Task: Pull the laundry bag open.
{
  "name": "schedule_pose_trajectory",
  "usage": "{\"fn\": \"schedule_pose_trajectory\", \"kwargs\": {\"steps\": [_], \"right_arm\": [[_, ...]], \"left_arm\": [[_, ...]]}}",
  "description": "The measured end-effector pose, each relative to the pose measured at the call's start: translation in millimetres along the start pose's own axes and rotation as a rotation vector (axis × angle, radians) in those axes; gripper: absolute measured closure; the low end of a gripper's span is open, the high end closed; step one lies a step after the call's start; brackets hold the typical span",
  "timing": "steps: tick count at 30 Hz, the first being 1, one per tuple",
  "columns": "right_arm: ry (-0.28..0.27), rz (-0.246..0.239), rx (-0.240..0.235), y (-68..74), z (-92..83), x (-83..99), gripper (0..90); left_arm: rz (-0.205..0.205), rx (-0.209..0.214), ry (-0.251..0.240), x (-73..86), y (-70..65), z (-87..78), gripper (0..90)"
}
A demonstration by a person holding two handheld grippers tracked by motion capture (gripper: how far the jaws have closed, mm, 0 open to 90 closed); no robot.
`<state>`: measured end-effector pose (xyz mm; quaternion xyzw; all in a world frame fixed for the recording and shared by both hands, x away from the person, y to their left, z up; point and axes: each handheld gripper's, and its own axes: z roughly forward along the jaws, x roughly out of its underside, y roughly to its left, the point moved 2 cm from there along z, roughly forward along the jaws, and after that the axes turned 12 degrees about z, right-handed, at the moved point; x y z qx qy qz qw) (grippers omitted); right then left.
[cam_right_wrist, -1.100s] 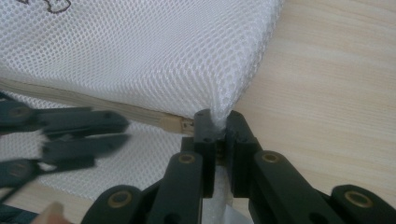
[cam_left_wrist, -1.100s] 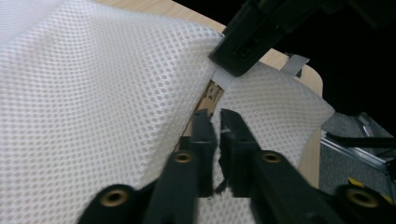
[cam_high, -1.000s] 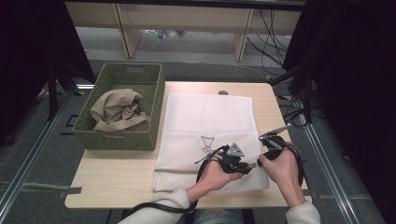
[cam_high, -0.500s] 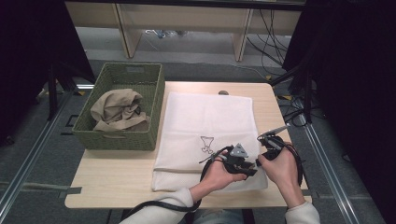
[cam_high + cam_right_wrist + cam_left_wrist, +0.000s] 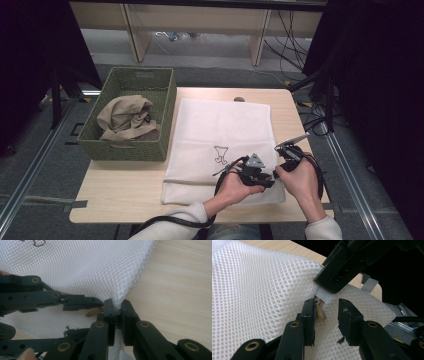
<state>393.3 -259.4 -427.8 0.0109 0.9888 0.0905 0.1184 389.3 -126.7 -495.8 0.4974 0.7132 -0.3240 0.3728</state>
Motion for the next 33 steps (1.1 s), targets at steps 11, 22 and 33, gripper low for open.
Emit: {"fn": "schedule_pose_trajectory", "kwargs": {"steps": [11,22,33], "right_arm": [[0.001,0.005,0.002,0.7,1.0,-0.1,85.1],[0.008,-0.007,0.033,-0.4,4.1,0.3,85.3],[0.003,-0.013,0.047,-1.4,7.8,-0.4,85.3]], "left_arm": [[0.034,-0.021,0.037,2.1,1.0,-0.3,79.6],[-0.013,-0.008,0.044,-0.9,-1.0,-6.7,86.6],[-0.052,-0.012,0.056,2.3,2.5,-16.3,86.6]]}}
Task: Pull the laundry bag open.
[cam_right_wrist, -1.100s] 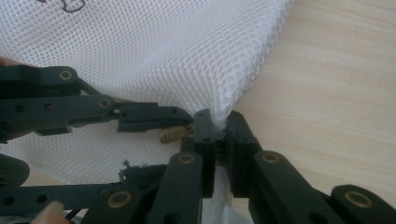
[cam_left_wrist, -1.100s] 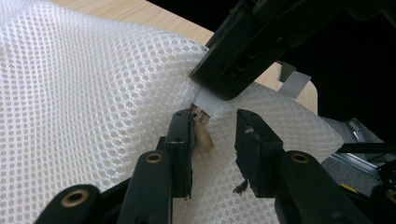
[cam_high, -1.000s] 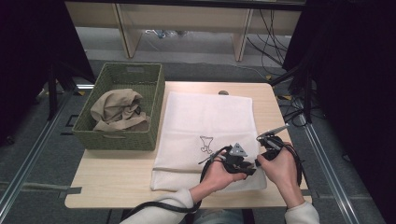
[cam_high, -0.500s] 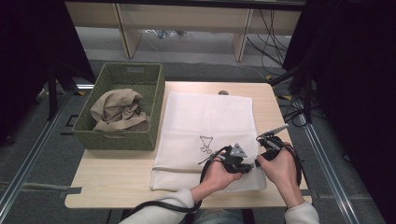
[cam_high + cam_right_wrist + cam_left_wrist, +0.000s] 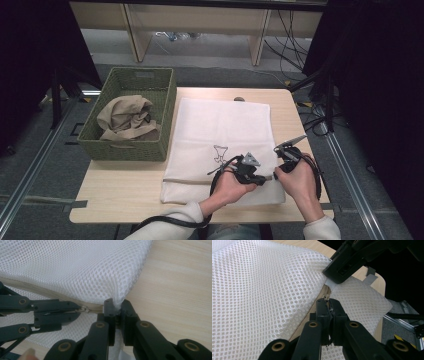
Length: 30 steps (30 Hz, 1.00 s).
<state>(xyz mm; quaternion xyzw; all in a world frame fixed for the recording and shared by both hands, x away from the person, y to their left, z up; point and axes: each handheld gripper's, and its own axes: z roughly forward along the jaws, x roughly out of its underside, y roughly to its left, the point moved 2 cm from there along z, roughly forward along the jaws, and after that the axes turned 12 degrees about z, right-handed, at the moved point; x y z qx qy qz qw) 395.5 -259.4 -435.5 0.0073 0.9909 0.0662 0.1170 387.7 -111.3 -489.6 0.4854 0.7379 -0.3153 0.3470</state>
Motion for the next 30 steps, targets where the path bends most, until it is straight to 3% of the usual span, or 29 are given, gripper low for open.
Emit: {"fn": "schedule_pose_trajectory", "kwargs": {"steps": [2,3,5,7,8,12,18,19,20,21,28,30], "right_arm": [[0.002,0.009,-0.004,-0.6,-0.1,0.2,85.3],[-0.007,0.009,0.000,-1.1,0.0,0.5,85.3],[0.008,0.021,-0.005,-2.8,1.2,-0.4,85.3],[-0.012,-0.013,-0.011,-4.1,2.6,-0.8,85.3],[0.009,0.016,-0.009,-0.7,0.9,0.4,85.3],[0.008,0.016,-0.005,-0.9,1.3,0.2,85.3],[0.014,0.018,0.001,-0.6,2.5,0.2,85.3],[0.022,0.049,0.001,2.0,1.2,1.1,85.3],[0.019,0.048,0.001,1.7,1.1,1.1,85.3],[0.009,0.016,-0.002,-1.6,2.3,0.0,85.3],[0.017,0.026,-0.008,-1.4,2.0,0.2,85.3],[0.009,0.021,-0.001,-3.7,2.8,-0.2,85.3]], "left_arm": [[0.003,0.004,-0.002,1.1,0.9,-1.2,86.6],[0.018,-0.017,0.011,1.7,2.2,-3.4,86.6],[0.006,-0.011,0.004,3.0,1.6,-4.5,86.6],[0.014,-0.011,0.003,4.0,0.8,-5.4,86.6],[0.018,-0.013,0.006,4.2,0.9,-6.1,86.6],[0.039,-0.022,0.008,4.7,1.2,-10.2,86.6],[0.039,-0.008,0.004,6.6,2.0,-14.0,86.6],[0.033,-0.011,0.006,6.7,1.8,-14.4,86.6],[0.037,-0.015,0.007,6.7,1.8,-15.0,86.6],[0.039,-0.017,0.011,6.9,2.2,-15.8,86.6],[0.030,-0.004,0.008,7.1,1.9,-18.6,86.6],[0.018,0.022,-0.005,7.7,1.7,-18.8,86.6]]}}
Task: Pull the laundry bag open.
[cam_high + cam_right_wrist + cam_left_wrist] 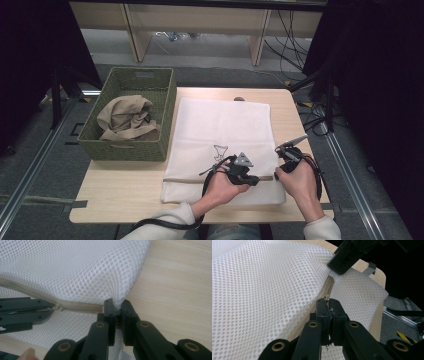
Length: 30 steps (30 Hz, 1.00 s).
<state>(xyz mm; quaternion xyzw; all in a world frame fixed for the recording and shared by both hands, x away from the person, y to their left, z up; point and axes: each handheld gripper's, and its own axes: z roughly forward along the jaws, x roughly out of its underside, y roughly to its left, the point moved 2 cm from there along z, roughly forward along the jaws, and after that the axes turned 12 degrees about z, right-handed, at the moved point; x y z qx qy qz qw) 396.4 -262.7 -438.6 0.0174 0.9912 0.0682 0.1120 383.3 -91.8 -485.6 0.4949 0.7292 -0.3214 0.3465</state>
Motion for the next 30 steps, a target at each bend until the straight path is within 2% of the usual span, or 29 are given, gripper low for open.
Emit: {"fn": "schedule_pose_trajectory", "kwargs": {"steps": [1,2,4,6,8,9,10,12,13,19,22,23,25,26,28,30], "right_arm": [[0.016,0.040,0.000,2.7,-1.2,1.1,85.3],[0.007,0.009,-0.001,-0.2,-0.2,0.1,85.2],[0.003,0.000,-0.004,-0.1,0.2,-0.2,85.3],[0.002,0.003,-0.001,0.9,-0.3,-0.1,85.2],[-0.001,0.000,-0.007,0.4,-0.2,-0.2,85.3],[0.003,0.003,-0.004,0.5,-0.3,-0.1,85.3],[0.001,0.002,0.009,-0.1,0.0,-0.2,85.3],[0.004,0.015,0.004,-1.1,0.0,-0.4,85.3],[0.000,0.006,0.004,-2.3,0.5,-0.6,85.3],[0.003,0.012,-0.002,0.2,-0.4,-0.2,85.3],[0.000,0.003,-0.005,-0.5,0.5,-0.4,85.2],[-0.004,-0.002,0.000,-1.0,0.9,-0.6,85.3],[0.006,0.004,0.000,-2.8,1.2,-1.2,85.3],[0.003,0.014,-0.002,-3.5,1.5,-1.2,85.3],[0.003,0.020,0.001,-2.9,1.0,-1.2,85.3],[0.003,0.017,-0.001,-2.6,0.5,-1.3,85.2]], "left_arm": [[0.008,-0.003,0.007,0.5,1.1,-1.2,86.6],[0.011,-0.029,0.017,0.7,1.7,-2.9,86.6],[0.010,-0.025,0.012,0.9,2.0,-3.4,86.6],[0.015,-0.032,0.015,1.3,2.5,-4.2,86.6],[0.010,-0.008,0.002,1.5,1.8,-3.5,86.6],[0.022,-0.029,0.017,1.9,2.7,-5.1,86.6],[0.003,-0.039,0.019,2.3,1.8,-6.4,86.6],[0.001,-0.037,0.018,3.1,3.0,-8.6,86.6],[0.002,-0.047,0.018,3.3,3.0,-9.7,86.6],[0.018,-0.048,0.018,4.5,3.3,-12.3,86.6],[0.012,-0.054,0.019,5.0,1.6,-12.9,86.6],[0.029,-0.061,0.026,5.4,3.0,-14.1,86.6],[0.008,-0.063,0.019,6.4,3.7,-15.9,86.6],[0.023,-0.062,0.022,6.7,4.9,-17.0,86.6],[0.011,-0.072,0.025,7.3,4.6,-18.3,86.6],[0.008,-0.061,0.016,7.5,4.9,-18.9,86.6]]}}
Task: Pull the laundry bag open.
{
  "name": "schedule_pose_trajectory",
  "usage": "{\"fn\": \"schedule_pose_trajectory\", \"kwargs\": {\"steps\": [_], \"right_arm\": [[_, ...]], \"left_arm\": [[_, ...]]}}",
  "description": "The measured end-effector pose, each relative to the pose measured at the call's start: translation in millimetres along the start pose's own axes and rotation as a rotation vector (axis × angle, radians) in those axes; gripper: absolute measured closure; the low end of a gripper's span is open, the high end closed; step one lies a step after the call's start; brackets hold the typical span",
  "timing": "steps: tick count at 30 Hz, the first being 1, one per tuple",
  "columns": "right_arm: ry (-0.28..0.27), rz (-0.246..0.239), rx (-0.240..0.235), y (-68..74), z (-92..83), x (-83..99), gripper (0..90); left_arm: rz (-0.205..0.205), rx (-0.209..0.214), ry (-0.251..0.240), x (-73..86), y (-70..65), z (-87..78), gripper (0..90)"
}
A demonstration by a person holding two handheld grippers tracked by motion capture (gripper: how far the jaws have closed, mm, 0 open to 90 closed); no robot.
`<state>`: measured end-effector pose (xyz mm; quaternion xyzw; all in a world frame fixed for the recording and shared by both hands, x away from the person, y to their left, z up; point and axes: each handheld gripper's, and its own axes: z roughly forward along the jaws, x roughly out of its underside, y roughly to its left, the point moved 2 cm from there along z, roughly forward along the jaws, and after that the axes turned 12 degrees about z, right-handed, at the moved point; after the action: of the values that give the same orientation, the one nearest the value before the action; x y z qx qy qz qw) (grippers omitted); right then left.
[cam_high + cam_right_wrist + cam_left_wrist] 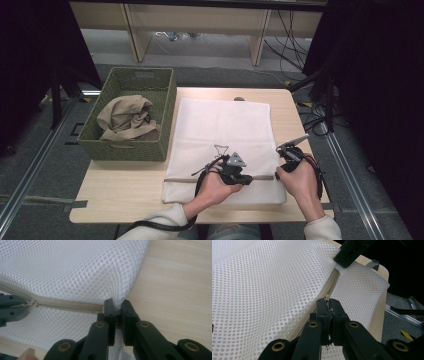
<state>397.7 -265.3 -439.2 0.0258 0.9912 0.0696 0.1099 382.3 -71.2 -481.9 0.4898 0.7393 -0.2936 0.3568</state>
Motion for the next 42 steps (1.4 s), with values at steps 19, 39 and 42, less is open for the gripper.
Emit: {"fn": "schedule_pose_trajectory", "kwargs": {"steps": [19,39,42], "right_arm": [[0.003,0.001,-0.002,0.6,1.4,0.2,85.3],[0.008,0.007,0.004,-2.2,3.1,-0.2,85.2],[0.007,0.007,0.007,-0.2,3.4,0.1,85.2]], "left_arm": [[-0.007,-0.014,0.013,4.6,3.3,-9.3,86.6],[-0.013,-0.021,0.012,16.9,8.9,-21.4,86.6],[-0.022,-0.032,0.017,18.0,9.6,-23.3,86.6]]}}
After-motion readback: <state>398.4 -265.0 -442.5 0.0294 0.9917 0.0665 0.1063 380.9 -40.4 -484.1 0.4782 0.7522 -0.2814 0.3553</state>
